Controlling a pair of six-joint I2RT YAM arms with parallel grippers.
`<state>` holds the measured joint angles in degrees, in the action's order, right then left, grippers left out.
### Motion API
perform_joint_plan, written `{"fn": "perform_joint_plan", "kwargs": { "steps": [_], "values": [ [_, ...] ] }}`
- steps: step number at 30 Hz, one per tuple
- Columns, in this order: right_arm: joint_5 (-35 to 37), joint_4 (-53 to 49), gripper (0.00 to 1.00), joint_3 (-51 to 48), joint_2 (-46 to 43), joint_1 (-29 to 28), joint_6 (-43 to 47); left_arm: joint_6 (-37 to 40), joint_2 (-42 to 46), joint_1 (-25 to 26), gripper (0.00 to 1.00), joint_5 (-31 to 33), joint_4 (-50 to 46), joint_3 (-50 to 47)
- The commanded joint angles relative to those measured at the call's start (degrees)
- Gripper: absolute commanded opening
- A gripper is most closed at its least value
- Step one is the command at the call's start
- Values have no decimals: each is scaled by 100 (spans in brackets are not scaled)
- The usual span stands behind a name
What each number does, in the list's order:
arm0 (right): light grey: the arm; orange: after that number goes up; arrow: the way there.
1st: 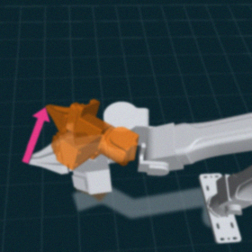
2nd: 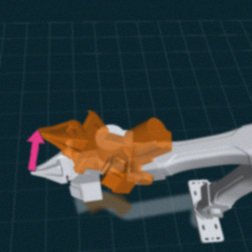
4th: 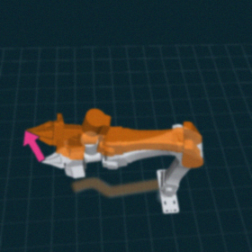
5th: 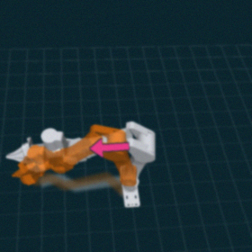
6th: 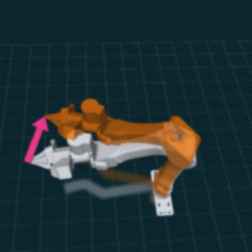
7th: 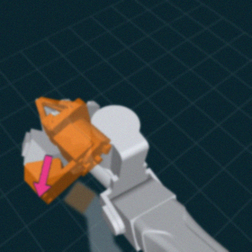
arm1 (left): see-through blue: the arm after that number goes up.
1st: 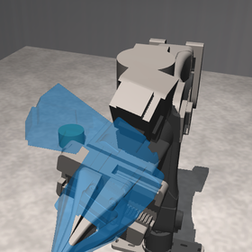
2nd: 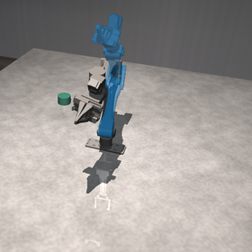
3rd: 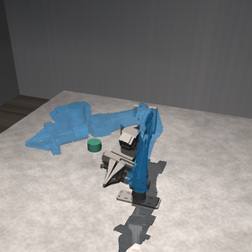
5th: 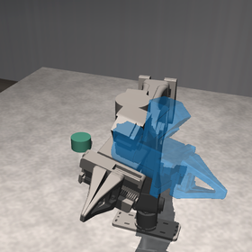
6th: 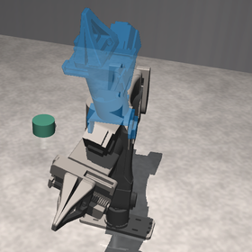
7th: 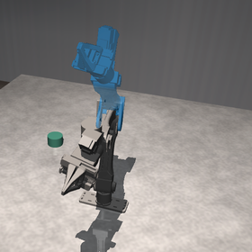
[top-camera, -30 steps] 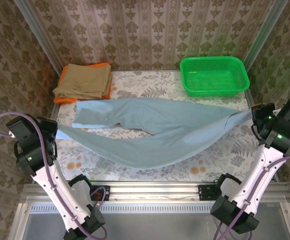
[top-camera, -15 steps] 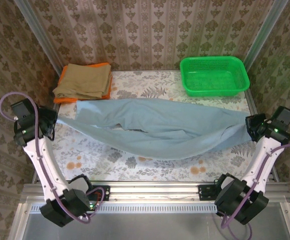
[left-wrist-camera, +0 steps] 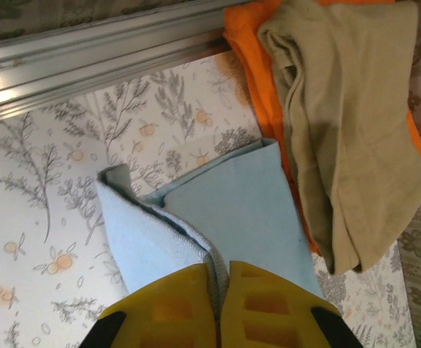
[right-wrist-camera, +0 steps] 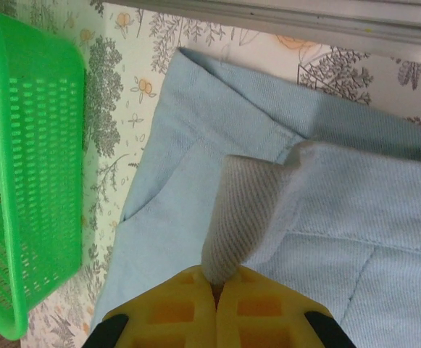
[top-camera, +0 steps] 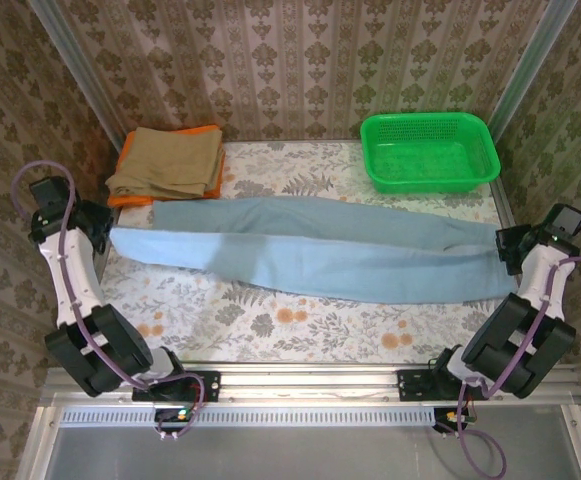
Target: Fold and stack the trousers
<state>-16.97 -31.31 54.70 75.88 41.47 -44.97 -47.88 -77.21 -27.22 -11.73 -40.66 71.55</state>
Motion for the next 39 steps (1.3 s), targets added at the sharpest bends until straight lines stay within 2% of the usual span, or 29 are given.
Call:
{"fn": "perform_joint_plan", "kwargs": {
  "steps": [1,8,12,16,25,28,39],
  "values": [
    [402,305,0,525,193,-4,53,226,-221,11,0,221,331,544],
    [621,284,0,1079,978,-257,58,320,-964,271,0,335,377,982],
    [1055,193,0,1397,1202,-405,172,279,-1156,286,0,373,528,968],
    [1109,160,0,1693,1405,-403,121,298,-1404,284,0,356,559,1193],
    [1495,237,0,1936,1692,-671,59,253,-1912,397,0,521,872,1452],
    [1533,348,0,1922,1751,-693,25,190,-2060,411,0,382,1125,1500],
    [1737,454,0,2052,1808,-603,44,332,-2565,442,0,547,928,2274]
  ]
}}
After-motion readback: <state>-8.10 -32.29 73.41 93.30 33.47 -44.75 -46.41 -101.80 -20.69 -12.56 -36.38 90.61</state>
